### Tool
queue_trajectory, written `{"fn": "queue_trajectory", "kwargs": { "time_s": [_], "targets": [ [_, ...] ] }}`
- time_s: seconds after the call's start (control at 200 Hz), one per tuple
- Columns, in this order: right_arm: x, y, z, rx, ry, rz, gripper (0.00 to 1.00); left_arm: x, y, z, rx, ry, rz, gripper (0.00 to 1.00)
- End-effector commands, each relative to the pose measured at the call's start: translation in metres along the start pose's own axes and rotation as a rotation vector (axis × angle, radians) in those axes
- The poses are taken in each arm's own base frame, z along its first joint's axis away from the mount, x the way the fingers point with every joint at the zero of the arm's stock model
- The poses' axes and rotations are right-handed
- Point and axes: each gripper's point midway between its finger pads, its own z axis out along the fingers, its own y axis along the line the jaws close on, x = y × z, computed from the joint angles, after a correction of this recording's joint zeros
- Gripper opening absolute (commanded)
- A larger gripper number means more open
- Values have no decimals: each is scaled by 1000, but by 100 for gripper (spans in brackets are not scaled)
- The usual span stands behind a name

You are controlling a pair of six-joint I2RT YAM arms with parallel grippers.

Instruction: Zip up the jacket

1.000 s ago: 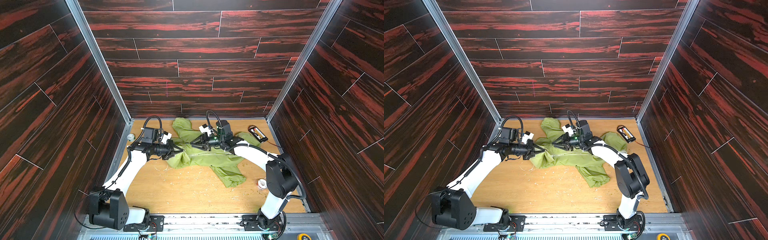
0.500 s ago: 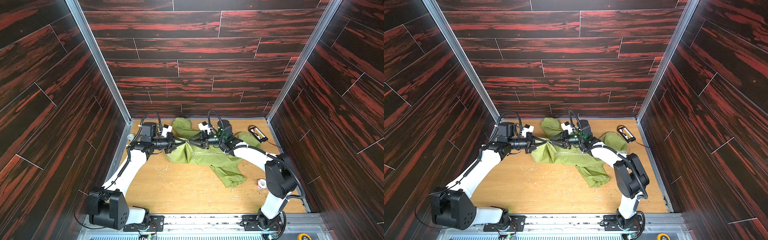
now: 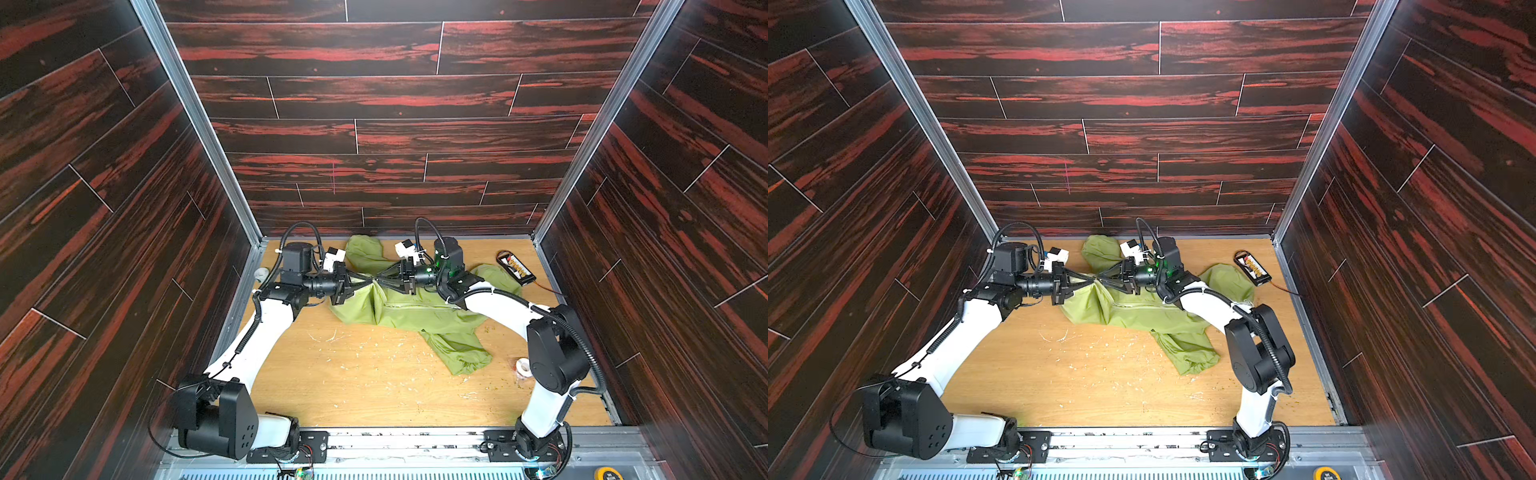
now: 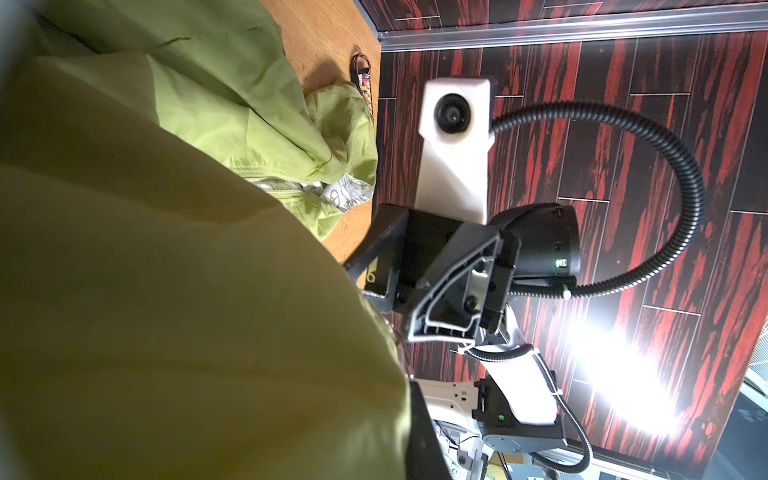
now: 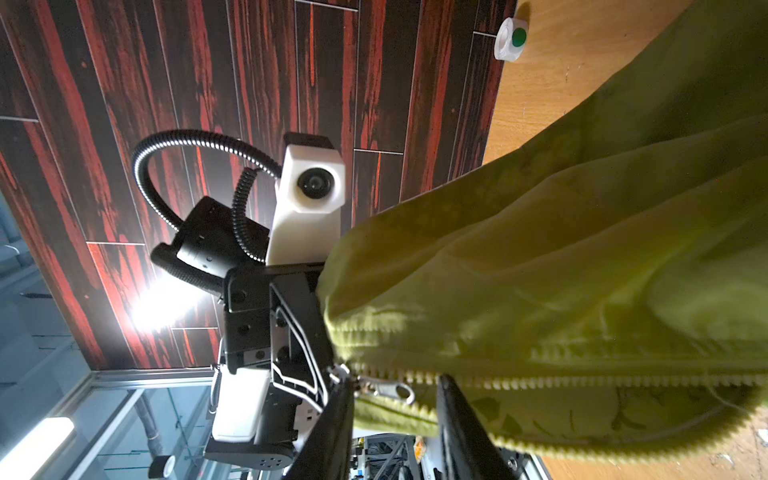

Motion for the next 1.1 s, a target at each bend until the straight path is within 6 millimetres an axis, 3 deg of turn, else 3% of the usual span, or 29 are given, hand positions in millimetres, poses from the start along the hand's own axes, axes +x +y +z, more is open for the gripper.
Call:
{"fn": "queue_trajectory", "kwargs": {
  "time_s": [0.0, 0.471, 1.092],
  "targets": [
    [-4, -4, 10, -21, 17, 10, 37, 5, -10, -1, 37, 24, 33, 0],
    [-4, 4, 13, -77, 22, 29, 38, 6, -8, -1, 35, 25, 25, 0],
    [5, 11, 0, -75, 3, 21, 30, 5, -3, 0, 27, 18, 18, 0]
  ]
}}
